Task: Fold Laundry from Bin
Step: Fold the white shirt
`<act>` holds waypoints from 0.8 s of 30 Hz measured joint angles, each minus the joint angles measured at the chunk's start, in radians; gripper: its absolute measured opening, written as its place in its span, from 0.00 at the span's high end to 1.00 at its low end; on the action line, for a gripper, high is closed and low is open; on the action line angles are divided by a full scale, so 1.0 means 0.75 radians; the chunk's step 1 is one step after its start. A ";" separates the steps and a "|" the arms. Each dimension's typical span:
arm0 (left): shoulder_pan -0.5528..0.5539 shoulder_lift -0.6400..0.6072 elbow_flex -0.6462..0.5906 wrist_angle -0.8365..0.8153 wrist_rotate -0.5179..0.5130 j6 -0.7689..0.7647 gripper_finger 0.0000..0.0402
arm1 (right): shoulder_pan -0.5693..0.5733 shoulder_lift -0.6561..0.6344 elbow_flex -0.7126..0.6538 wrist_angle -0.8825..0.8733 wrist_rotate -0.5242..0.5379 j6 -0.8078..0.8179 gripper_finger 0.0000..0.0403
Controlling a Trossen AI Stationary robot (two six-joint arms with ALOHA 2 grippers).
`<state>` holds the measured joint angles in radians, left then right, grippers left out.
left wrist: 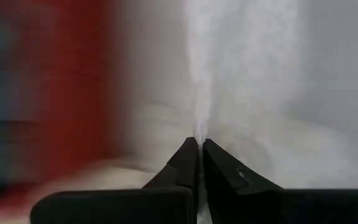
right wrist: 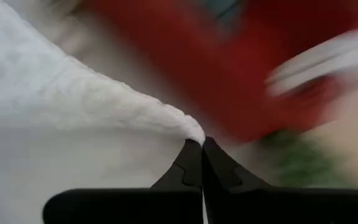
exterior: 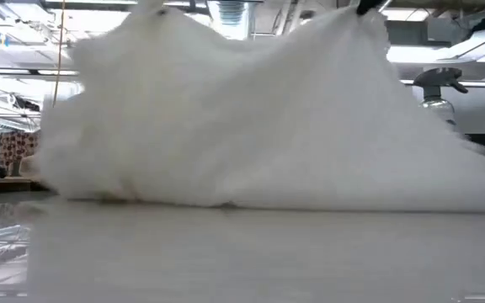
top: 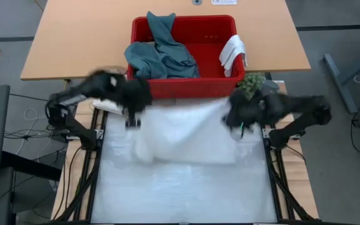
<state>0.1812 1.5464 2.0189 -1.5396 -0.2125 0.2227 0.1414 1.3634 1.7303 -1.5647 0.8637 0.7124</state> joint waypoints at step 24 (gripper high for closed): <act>0.080 -0.043 0.426 0.389 -0.571 0.417 1.00 | -0.272 -0.130 0.479 0.349 0.228 -0.782 0.96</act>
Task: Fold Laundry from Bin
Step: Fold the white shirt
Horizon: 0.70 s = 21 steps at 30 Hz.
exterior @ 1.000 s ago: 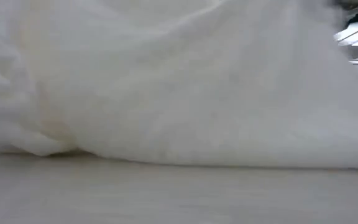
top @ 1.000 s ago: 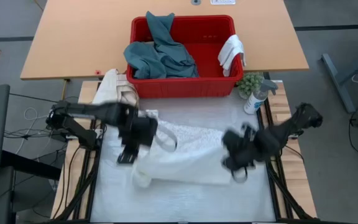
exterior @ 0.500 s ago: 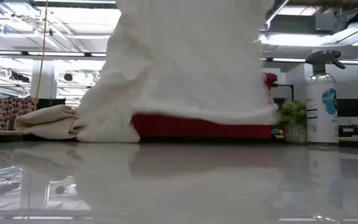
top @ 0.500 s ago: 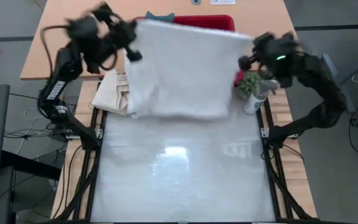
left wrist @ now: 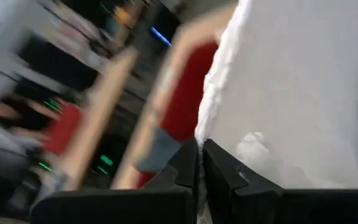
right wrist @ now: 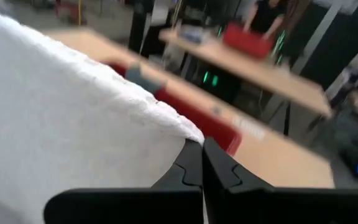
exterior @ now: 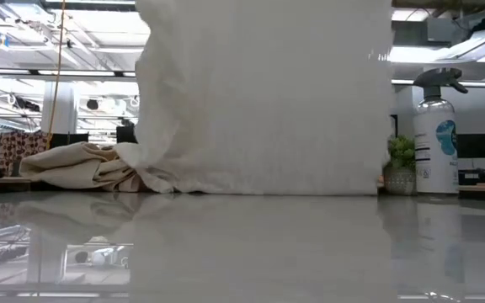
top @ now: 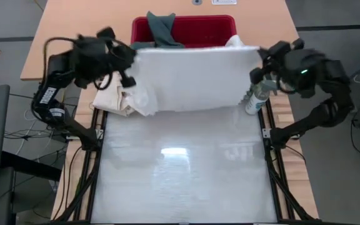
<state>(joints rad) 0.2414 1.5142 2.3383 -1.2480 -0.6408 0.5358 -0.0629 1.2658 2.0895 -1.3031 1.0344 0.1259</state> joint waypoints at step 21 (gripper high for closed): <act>-0.635 0.102 -0.394 -0.394 0.976 -1.164 1.00 | 0.914 0.503 -0.224 -0.356 -0.675 1.281 0.96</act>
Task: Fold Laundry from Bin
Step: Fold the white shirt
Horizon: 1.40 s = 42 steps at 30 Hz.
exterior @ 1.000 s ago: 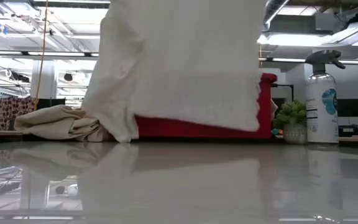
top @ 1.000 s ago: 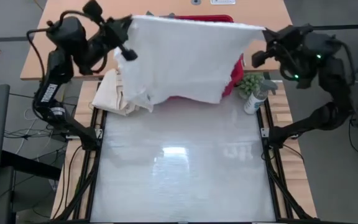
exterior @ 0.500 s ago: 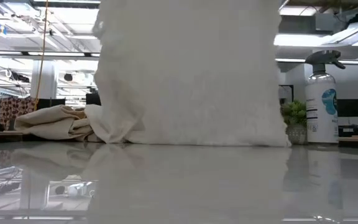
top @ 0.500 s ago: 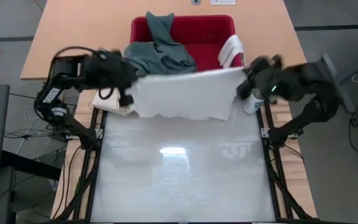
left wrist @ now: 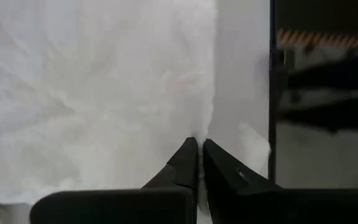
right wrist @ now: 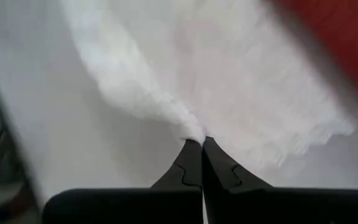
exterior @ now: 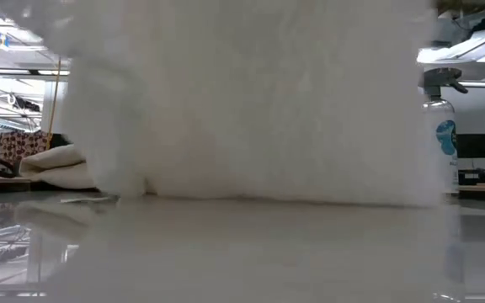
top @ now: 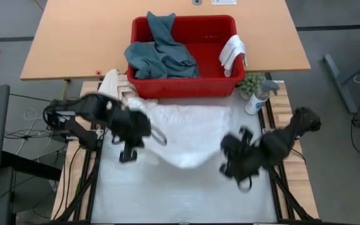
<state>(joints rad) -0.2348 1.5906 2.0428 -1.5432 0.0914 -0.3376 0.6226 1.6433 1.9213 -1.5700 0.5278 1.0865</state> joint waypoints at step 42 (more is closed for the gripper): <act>-0.379 0.001 -1.074 1.135 0.467 -0.314 0.88 | 0.399 0.236 -0.381 0.576 -0.710 0.392 0.86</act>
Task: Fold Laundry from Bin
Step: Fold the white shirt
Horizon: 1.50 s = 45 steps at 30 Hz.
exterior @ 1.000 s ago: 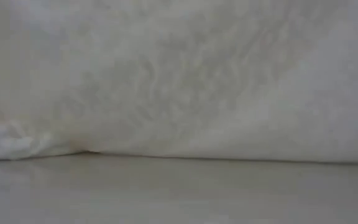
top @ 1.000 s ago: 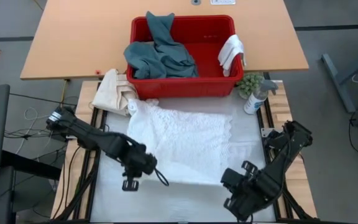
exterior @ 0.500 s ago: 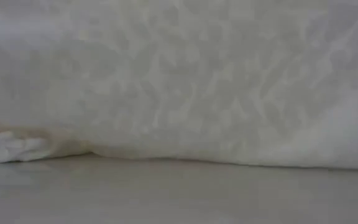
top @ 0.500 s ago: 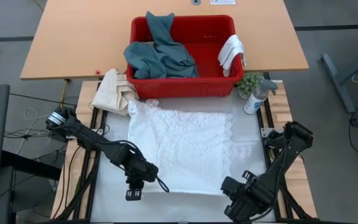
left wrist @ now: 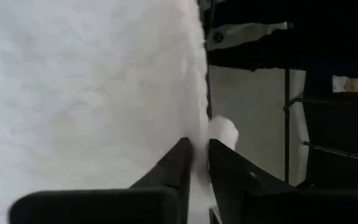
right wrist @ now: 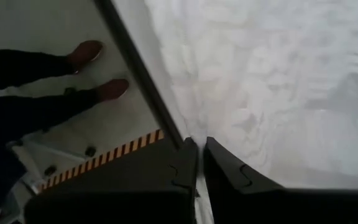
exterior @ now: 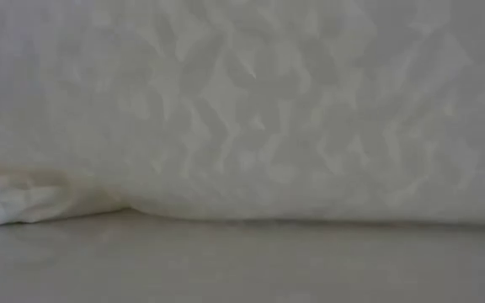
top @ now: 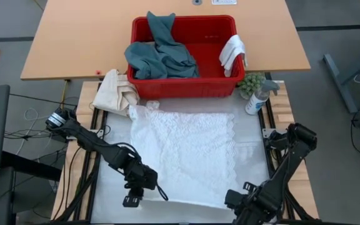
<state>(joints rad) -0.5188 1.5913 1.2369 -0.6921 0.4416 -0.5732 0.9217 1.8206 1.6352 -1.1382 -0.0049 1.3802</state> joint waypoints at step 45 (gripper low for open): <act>0.650 -0.996 -0.376 -0.120 -0.840 -0.152 0.56 | -1.303 -0.213 -0.535 0.399 0.717 -1.277 0.66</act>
<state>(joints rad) -0.0315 0.8441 0.9548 -0.7819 -0.1886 -0.6871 -0.0554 1.6611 1.2342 -0.8386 0.5331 0.4226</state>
